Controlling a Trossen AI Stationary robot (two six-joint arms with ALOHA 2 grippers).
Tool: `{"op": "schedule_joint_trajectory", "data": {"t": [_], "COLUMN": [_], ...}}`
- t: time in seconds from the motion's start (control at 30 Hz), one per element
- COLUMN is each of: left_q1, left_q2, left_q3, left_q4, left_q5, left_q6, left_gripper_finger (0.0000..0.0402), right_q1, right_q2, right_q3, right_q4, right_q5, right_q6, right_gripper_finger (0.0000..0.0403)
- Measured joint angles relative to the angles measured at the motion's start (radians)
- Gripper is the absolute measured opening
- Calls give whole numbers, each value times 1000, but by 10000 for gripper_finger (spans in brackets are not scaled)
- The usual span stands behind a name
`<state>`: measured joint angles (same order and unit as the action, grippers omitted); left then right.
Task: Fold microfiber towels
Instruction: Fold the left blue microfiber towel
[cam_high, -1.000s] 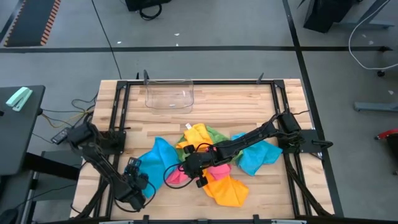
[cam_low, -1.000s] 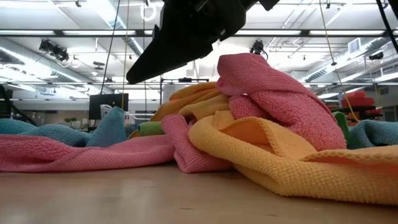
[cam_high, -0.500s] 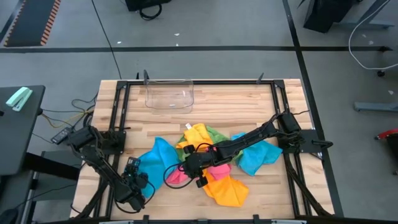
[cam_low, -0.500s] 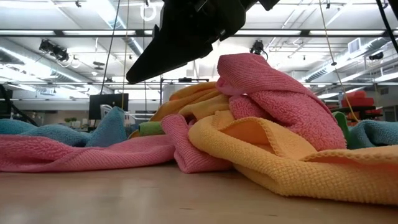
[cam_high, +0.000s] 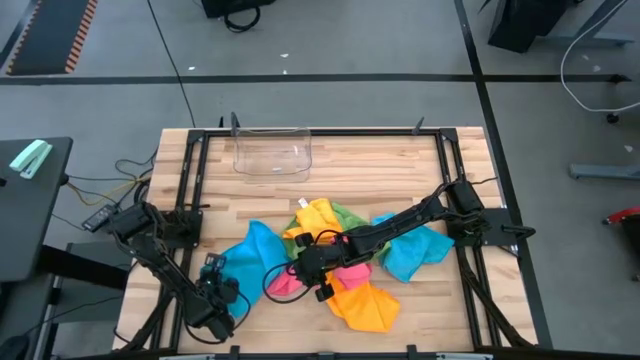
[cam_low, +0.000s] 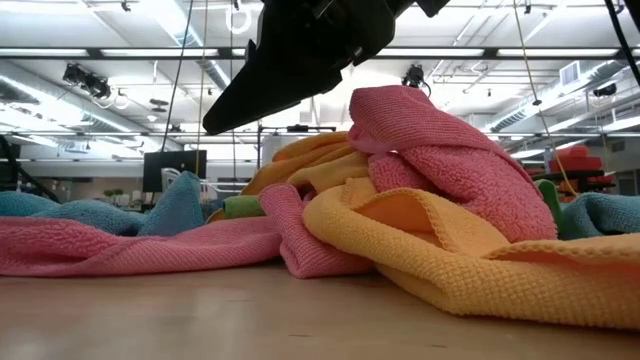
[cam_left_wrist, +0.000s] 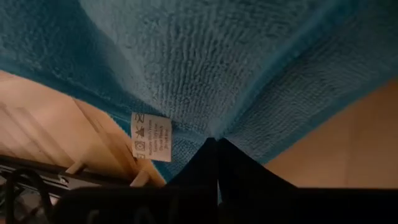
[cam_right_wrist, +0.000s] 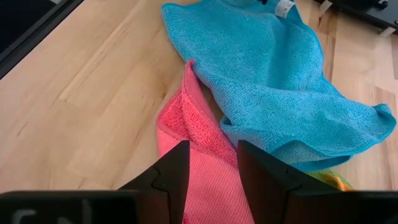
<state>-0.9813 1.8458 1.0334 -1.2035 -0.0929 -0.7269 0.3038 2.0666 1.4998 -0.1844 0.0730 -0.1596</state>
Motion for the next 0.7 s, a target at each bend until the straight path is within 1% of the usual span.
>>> {"op": "schedule_joint_trajectory", "data": {"t": [0.1,0.2,0.3,0.37,0.53,0.7], "left_q1": [0,0,0,0,0,0], "left_q2": [0,0,0,0,0,0], "left_q3": [24,54,89,105,97,87], "left_q4": [-29,-102,-181,-202,-214,-262], "left_q5": [0,2,31,52,96,114], "left_q6": [6,13,52,72,109,111], "left_gripper_finger": [12,14,7,7,15,6], "right_q1": [0,0,0,0,0,0], "right_q2": [0,0,0,0,0,0], "right_q3": [0,0,0,0,0,0], "right_q4": [0,0,0,0,0,0], "right_q5": [0,0,0,0,0,0], "right_q6": [0,1,2,2,2,2], "right_gripper_finger": [143,143,143,143,143,143]}}
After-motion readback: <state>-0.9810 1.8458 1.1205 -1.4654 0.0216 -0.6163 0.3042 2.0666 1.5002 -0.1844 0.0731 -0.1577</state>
